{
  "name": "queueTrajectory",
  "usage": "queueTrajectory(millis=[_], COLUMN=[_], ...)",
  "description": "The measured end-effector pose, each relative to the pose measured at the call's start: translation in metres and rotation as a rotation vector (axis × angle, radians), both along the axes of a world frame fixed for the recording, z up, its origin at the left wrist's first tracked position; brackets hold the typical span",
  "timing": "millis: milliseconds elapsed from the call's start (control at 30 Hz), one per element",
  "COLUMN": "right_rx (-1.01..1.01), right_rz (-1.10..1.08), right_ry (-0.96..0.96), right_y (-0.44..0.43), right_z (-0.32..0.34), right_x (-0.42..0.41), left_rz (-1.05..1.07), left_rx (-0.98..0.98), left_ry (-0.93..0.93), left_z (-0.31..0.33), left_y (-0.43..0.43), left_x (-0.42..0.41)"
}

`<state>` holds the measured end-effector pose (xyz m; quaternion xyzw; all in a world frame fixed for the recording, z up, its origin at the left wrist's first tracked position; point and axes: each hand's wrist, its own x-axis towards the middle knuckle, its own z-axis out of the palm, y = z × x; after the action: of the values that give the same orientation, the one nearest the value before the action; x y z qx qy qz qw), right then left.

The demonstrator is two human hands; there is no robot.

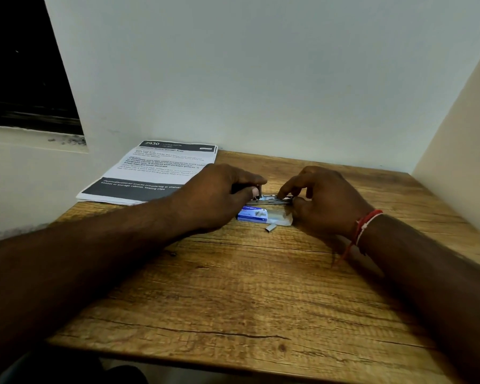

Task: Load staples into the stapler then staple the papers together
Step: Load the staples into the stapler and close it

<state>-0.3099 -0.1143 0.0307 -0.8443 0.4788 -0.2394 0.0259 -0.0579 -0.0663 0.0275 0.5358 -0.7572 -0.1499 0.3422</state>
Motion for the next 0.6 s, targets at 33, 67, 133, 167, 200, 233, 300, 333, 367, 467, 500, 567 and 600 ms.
queueTrajectory(millis=[33,67,133,167,200,233,300,333,367,467,500,567,600], right_rx=[0.005,0.011,0.030,0.041,0.050,0.055,0.064,0.068,0.069,0.062,0.061,0.063,0.060], right_rz=[-0.005,-0.009,-0.013,-0.014,-0.013,-0.012,-0.013,-0.013,-0.013,-0.014,-0.015,-0.019,-0.021], right_ry=[-0.007,-0.015,-0.032,-0.039,-0.044,-0.046,-0.050,-0.050,-0.051,-0.050,-0.051,-0.055,-0.058], right_y=[-0.0001,-0.0002,-0.0006,-0.0007,-0.0009,-0.0011,-0.0015,-0.0018,-0.0022,-0.0031,-0.0033,-0.0038,-0.0041], right_z=[0.0000,-0.0001,0.0000,0.0004,0.0008,0.0011,0.0019,0.0024,0.0026,0.0031,0.0031,0.0035,0.0039], right_x=[-0.0003,-0.0007,-0.0016,-0.0021,-0.0027,-0.0032,-0.0045,-0.0053,-0.0060,-0.0074,-0.0076,-0.0082,-0.0087], left_rz=[-0.001,-0.002,-0.001,0.000,0.001,0.001,-0.003,-0.005,-0.006,-0.011,-0.012,-0.014,-0.015], left_rx=[0.003,0.005,0.006,0.004,0.002,0.000,0.008,0.009,0.007,0.005,0.012,0.019,0.017], left_ry=[0.005,0.009,0.009,0.006,0.006,0.007,0.005,0.003,0.005,0.013,0.017,0.020,0.018], left_z=[0.0001,0.0001,0.0004,0.0006,0.0008,0.0010,0.0015,0.0017,0.0018,0.0021,0.0020,0.0017,0.0016], left_y=[0.0000,0.0000,0.0004,0.0010,0.0013,0.0017,0.0023,0.0023,0.0020,0.0017,0.0017,0.0014,0.0011], left_x=[-0.0001,-0.0001,-0.0001,-0.0002,-0.0002,0.0001,0.0006,0.0006,0.0006,0.0003,0.0003,0.0006,0.0009])
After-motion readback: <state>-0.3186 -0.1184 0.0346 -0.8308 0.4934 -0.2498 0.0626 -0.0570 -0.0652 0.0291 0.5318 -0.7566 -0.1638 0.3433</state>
